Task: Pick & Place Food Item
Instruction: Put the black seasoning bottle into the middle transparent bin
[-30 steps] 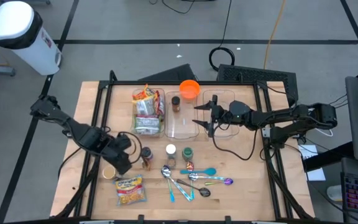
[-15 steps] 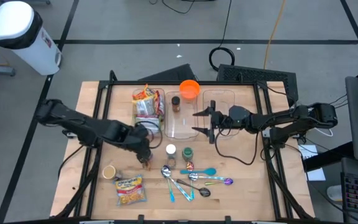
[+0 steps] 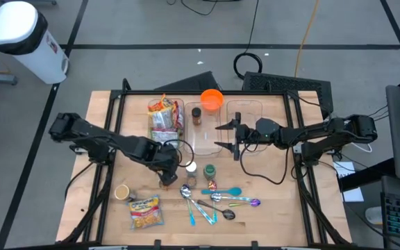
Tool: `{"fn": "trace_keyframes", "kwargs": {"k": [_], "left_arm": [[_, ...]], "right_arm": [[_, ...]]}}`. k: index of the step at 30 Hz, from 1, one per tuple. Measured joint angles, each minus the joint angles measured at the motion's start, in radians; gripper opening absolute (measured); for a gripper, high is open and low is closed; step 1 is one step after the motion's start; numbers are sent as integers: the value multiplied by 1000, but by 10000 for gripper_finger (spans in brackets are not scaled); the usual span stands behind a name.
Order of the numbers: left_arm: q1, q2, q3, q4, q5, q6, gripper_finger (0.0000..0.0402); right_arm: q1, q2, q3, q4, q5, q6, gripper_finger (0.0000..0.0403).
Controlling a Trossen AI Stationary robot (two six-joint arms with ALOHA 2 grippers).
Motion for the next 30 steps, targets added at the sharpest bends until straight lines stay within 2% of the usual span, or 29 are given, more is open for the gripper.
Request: {"fn": "trace_keyframes", "kwargs": {"k": [10, 16, 20, 25, 30], "left_arm": [[8, 0, -3, -86, 5, 7, 292], [-19, 0, -1, -127, 12, 220, 277], [-55, 0, -1, -177, -43, 438, 269], [-100, -1, -1, -182, -135, 639, 257], [-112, -1, -9, -168, -157, 731, 247]], "right_arm": [[0, 0, 0, 1, 0, 7, 265], [0, 0, 0, 1, -3, 6, 265], [0, 0, 0, 1, -4, 7, 265], [0, 0, 0, -3, -4, 7, 265], [0, 0, 0, -4, -5, 7, 265]]}}
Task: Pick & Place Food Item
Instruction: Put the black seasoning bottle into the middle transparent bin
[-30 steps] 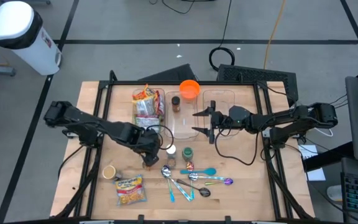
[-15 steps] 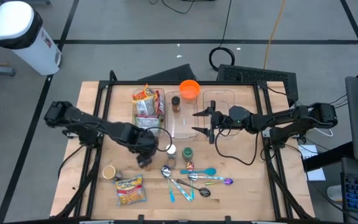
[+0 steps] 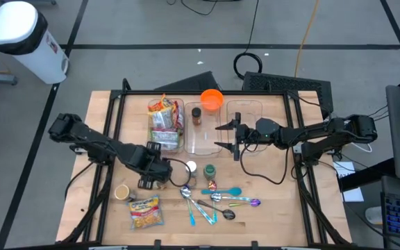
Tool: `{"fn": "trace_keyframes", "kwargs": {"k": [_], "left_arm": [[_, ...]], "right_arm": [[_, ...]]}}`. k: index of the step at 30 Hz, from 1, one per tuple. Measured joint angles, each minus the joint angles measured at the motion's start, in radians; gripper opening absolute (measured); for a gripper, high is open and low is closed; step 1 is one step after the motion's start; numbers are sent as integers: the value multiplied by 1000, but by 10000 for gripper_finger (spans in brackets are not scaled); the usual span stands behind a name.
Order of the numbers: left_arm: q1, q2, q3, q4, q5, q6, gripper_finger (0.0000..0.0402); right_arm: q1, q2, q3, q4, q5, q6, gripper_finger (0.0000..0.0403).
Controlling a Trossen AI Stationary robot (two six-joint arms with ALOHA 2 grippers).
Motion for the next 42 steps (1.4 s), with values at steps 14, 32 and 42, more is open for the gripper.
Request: {"fn": "trace_keyframes", "kwargs": {"k": [14, 32, 42], "left_arm": [[3, -1, -272, 272, -35, 107, 241], [3, -3, -368, 442, -5, -27, 206], [2, -3, -369, 510, -11, -145, 186]], "right_arm": [[14, 0, 0, 1, 0, -15, 265], [14, 0, 0, 1, 0, -17, 265], [14, 0, 0, 1, 0, -17, 265]]}}
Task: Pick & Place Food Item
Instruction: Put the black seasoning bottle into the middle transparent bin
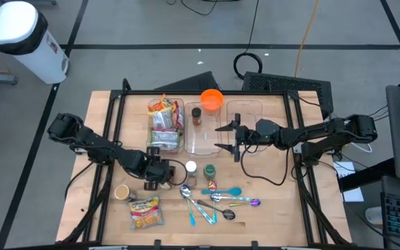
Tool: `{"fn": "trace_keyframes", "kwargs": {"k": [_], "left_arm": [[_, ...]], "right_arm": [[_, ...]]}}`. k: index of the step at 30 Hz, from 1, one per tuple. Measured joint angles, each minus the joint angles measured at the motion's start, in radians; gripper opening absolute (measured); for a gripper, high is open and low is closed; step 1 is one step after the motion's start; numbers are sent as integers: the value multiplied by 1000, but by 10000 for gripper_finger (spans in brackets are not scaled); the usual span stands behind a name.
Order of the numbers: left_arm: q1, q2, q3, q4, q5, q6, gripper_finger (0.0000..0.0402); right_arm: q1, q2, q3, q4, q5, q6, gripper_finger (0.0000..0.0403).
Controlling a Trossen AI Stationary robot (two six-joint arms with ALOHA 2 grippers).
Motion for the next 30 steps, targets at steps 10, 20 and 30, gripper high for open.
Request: {"fn": "trace_keyframes", "kwargs": {"k": [10, 20, 30], "left_arm": [[-3, -78, 181, -217, 20, -53, 150], [-9, -148, 486, -406, -137, -78, 146], [42, -196, 339, 430, -250, 387, 137]], "right_arm": [[0, 0, 0, 0, 0, 0, 265], [0, 0, 0, 0, 0, 11, 265], [22, 0, 0, -3, 0, -8, 265]]}}
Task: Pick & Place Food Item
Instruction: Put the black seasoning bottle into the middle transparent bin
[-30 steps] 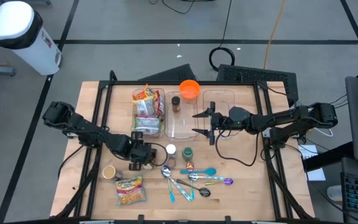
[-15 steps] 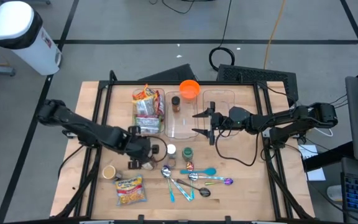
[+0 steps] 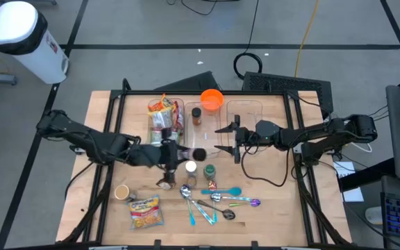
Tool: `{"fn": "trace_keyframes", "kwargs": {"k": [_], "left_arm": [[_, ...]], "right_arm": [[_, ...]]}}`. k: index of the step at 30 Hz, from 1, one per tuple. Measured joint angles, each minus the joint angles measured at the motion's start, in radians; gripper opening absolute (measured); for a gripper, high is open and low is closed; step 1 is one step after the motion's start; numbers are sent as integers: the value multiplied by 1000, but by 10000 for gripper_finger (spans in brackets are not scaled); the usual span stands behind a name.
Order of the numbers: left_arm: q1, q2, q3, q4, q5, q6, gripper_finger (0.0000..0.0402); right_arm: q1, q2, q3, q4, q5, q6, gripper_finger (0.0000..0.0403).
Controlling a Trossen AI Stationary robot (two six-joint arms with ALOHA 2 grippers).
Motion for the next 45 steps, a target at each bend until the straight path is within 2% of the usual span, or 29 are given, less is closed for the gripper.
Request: {"fn": "trace_keyframes", "kwargs": {"k": [3, 7, 10, 13, 15, 20, 27, 30, 36, 45], "left_arm": [[56, 1, -110, 303, 141, 119, 135], [144, 1, -261, 692, 321, 196, 137], [212, 1, -354, 915, 447, 196, 139], [258, 0, -405, 1061, 551, 171, 139], [279, -1, -420, 1087, 586, 154, 138], [299, 0, -421, 1083, 584, 101, 141], [298, 58, -421, 1091, 582, 91, 142], [298, 99, -421, 1123, 561, 84, 145], [298, 160, -392, 1173, 558, 81, 147], [298, 245, -336, 1163, 557, 63, 147]], "right_arm": [[14, 0, 0, -1, 0, -29, 265], [26, 0, 0, -2, 2, -50, 265], [30, 0, 0, -4, 3, -53, 265], [30, 0, 0, -3, 6, -75, 265], [31, 0, 0, 8, 30, -93, 265], [53, 16, 1, 86, 79, -101, 274], [106, 42, 0, 227, 80, -107, 332], [122, 74, 1, 309, 85, -108, 345], [120, 159, 1, 430, 91, -106, 341], [121, 237, 52, 442, 110, -104, 318]]}}
